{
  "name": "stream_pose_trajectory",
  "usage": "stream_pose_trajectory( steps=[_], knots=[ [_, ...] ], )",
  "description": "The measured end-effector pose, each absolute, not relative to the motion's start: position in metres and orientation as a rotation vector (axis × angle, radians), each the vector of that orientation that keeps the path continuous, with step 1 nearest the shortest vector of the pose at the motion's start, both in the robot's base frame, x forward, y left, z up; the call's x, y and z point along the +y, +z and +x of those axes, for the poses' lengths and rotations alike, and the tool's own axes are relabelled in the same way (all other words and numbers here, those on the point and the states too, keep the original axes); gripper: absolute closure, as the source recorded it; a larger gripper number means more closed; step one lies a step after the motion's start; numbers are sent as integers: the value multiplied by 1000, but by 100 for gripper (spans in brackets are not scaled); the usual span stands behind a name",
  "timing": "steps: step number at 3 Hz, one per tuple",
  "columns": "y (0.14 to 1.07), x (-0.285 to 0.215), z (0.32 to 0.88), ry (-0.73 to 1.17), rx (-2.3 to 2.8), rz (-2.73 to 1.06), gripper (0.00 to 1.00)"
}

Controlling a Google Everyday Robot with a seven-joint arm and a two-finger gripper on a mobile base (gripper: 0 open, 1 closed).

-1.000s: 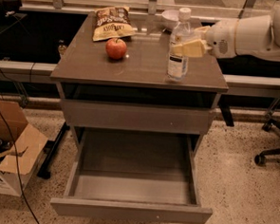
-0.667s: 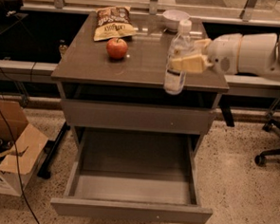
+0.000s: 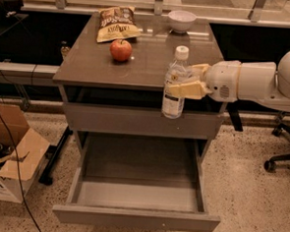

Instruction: Place blue plastic bottle into middle drawer

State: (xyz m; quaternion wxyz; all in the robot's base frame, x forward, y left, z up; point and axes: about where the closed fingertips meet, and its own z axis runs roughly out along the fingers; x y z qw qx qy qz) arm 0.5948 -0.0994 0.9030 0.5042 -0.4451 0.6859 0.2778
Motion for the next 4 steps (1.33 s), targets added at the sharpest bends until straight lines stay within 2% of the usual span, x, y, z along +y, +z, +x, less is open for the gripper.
stream_pose_trajectory(
  steps=[4],
  knots=[
    [787, -91, 565, 788, 1658, -949, 100]
  ],
)
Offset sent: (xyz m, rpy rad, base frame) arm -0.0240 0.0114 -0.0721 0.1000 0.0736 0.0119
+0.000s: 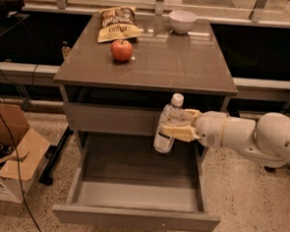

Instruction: Place blue plastic bottle into middle drawer

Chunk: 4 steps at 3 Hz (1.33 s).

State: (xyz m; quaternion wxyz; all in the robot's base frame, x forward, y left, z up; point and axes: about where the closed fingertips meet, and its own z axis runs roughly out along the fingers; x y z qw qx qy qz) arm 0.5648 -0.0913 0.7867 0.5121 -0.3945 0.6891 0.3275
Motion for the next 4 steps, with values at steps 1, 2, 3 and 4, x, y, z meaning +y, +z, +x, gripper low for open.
stream_pose_trajectory(
  steps=[1, 2, 3, 4],
  knots=[
    [713, -110, 568, 776, 1720, -904, 100],
    [712, -110, 568, 777, 1720, -904, 100],
    [696, -104, 569, 765, 1715, -906, 100],
    [665, -103, 571, 755, 1734, -861, 100]
  ],
)
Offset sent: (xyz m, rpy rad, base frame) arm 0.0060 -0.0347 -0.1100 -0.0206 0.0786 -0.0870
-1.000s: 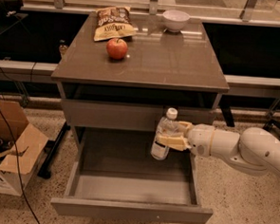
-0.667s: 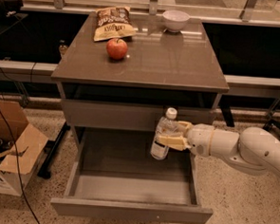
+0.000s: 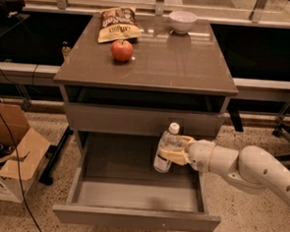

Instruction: Place blue plastic bottle into middle drawer

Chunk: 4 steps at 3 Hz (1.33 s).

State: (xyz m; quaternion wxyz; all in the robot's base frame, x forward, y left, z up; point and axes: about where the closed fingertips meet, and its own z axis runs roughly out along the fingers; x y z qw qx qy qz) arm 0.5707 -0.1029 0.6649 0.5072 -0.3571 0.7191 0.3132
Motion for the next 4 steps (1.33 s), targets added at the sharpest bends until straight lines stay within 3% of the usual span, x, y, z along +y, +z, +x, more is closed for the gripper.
stream_pose_trajectory(
  steps=[2, 4],
  knots=[
    [576, -95, 576, 777, 1811, -867, 100],
    [566, -86, 574, 778, 1821, -911, 100]
  ],
)
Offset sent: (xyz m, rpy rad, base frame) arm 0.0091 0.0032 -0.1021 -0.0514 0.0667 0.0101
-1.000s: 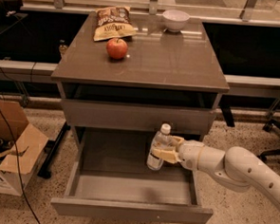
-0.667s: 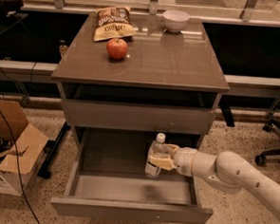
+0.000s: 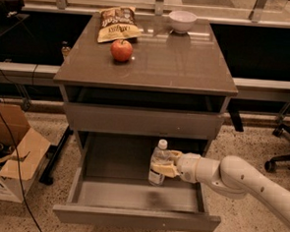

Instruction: Place blue plastic bottle into middle drawer

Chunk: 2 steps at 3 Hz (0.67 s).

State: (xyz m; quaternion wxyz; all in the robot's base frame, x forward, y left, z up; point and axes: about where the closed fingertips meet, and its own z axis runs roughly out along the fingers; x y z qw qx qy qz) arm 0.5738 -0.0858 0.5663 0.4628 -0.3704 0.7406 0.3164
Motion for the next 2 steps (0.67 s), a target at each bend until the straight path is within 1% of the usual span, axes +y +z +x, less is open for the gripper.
stream_pose_trajectory(
  steps=[2],
  knots=[
    [525, -60, 573, 809, 1788, -962, 100]
  ],
)
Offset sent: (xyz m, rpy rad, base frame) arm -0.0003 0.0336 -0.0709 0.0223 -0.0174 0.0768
